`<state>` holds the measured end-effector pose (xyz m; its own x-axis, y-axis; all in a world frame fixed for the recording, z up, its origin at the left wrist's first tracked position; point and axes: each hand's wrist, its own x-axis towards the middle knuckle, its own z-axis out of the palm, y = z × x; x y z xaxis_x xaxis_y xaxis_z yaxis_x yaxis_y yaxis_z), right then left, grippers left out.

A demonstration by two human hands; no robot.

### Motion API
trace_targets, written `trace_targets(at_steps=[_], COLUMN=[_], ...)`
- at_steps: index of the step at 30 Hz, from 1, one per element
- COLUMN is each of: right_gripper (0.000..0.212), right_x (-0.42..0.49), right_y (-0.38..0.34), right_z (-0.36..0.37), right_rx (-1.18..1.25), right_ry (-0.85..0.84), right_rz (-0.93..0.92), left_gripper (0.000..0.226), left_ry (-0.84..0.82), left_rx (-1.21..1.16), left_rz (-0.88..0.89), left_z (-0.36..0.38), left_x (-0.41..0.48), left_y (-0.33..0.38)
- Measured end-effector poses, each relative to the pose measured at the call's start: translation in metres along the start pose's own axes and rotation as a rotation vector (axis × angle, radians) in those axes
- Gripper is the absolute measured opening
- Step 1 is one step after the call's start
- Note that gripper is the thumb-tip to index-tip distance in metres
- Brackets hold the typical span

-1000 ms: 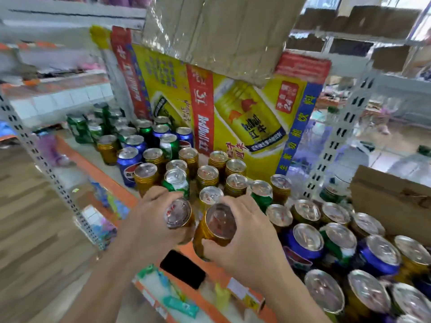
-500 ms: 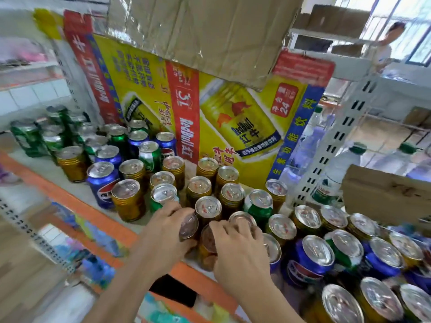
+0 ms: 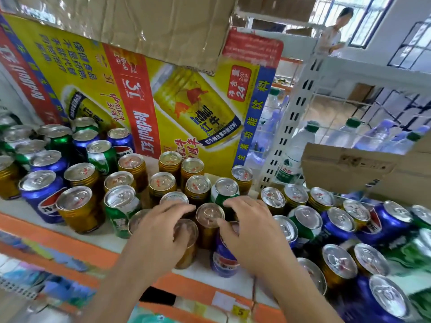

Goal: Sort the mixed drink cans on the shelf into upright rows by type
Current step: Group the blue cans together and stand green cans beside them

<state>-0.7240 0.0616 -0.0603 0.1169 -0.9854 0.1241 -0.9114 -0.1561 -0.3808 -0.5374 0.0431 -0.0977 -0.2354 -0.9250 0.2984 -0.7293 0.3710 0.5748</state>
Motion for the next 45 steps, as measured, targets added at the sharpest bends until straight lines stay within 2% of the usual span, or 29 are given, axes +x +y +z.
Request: trace_targets(at_steps=[5,8,10,12,14,18,23,25,28,29,32,34,39,42,45], right_gripper=[0.038,0.044,0.055,0.068,0.076,0.064,0.060,0.057,0.080,0.082,0.065,0.051,0.066,0.057,0.053], right_x=[-0.017,-0.029,-0.032,-0.028,-0.023,-0.016,-0.014,-0.011,-0.006,-0.004,0.001,0.000,-0.018,-0.038,-0.064], right_y=[0.061,0.100,0.118,0.127,0.131,0.142,0.152,0.151,0.147,0.146,0.147,0.151,0.171,0.183,0.208], right_z=[-0.033,-0.048,-0.052,-0.052,-0.050,-0.049,-0.054,-0.056,-0.054,-0.055,-0.059,-0.063,-0.084,-0.112,-0.130], right_rx=[0.007,-0.028,-0.069,-0.166,-0.267,-0.239,-0.057,-0.100,-0.162,-0.179,-0.205,-0.149,0.310,0.526,0.648], right_ry=[0.133,0.168,0.085,-0.073,-0.177,-0.148,-0.052,-0.084,-0.186,-0.208,-0.242,-0.188,0.137,0.359,0.553], right_rz=[0.226,0.336,0.345,0.309,0.293,0.275,0.257,0.218,0.204,0.204,0.177,0.158,0.204,0.250,0.314], left_gripper=[0.038,0.049,0.064,0.075,0.072,0.051,0.058,0.061,0.061,0.060,0.059,0.059,0.055,0.054,0.058], left_ry=[-0.100,-0.156,-0.240,-0.322,-0.340,-0.254,-0.030,0.039,0.073,0.076,0.066,0.057,0.119,0.142,0.114], left_rx=[-0.026,0.061,0.184,0.315,0.347,0.268,0.203,0.203,0.191,0.183,0.145,0.125,0.086,0.064,-0.063], left_rz=[0.118,0.084,0.017,-0.037,-0.088,-0.129,-0.078,-0.024,0.017,0.017,0.012,0.029,0.129,0.210,0.294], left_z=[0.022,0.039,0.054,0.065,0.069,0.062,0.038,0.028,0.024,0.026,0.033,0.036,0.042,0.049,0.064], left_x=[0.029,0.060,0.080,0.096,0.104,0.105,0.099,0.101,0.103,0.102,0.097,0.093,0.090,0.091,0.097], left_y=[0.042,0.055,0.055,0.055,0.058,0.064,0.094,0.108,0.127,0.132,0.144,0.153,0.184,0.211,0.237])
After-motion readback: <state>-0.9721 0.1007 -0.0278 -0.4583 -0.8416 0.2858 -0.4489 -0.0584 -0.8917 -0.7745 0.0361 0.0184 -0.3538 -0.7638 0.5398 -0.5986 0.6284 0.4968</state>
